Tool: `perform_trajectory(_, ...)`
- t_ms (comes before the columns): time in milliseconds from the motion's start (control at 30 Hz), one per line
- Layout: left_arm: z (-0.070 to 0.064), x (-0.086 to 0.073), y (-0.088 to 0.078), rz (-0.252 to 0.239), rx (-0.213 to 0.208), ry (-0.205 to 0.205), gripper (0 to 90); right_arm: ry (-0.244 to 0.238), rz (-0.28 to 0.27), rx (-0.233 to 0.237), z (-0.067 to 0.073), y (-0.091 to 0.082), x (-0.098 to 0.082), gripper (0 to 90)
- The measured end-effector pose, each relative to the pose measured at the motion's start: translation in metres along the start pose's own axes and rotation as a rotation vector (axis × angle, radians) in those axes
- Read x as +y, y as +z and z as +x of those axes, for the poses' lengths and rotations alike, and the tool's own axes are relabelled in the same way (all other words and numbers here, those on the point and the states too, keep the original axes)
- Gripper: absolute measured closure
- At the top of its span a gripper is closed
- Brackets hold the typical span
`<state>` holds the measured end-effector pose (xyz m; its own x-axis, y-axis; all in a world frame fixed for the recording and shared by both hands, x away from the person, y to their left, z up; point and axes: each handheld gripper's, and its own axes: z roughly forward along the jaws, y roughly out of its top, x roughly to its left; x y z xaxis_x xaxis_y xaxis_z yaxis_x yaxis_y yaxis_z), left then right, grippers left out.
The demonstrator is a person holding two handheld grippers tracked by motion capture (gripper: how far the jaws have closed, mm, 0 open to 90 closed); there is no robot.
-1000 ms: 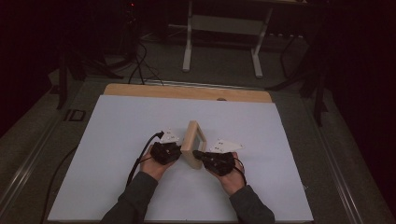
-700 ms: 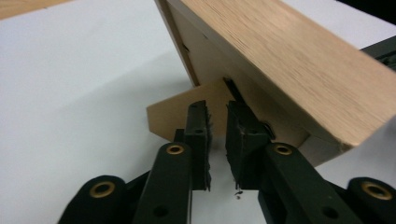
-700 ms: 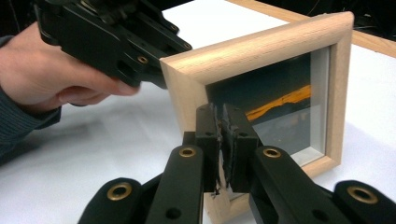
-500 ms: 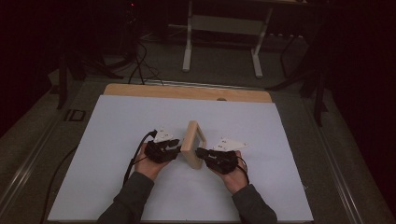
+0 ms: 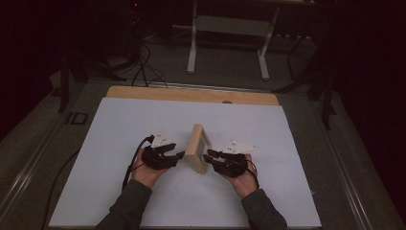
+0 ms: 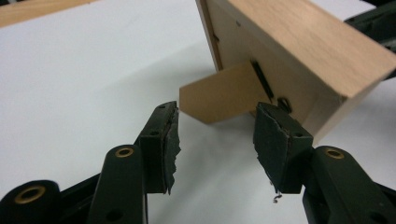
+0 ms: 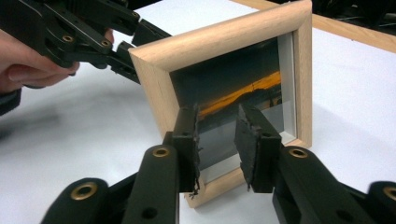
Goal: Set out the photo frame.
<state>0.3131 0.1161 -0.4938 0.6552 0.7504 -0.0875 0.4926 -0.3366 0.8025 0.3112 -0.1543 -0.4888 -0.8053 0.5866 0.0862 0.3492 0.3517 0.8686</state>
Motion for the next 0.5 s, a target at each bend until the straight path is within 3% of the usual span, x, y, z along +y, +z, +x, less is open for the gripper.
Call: perform_trajectory(500, -0.001, -0.016, -0.017, -0.010, -0.029, 0.006, 44.4, 0.041, 0.014, -0.019, -0.009, -0.003, -0.003, 57.4)
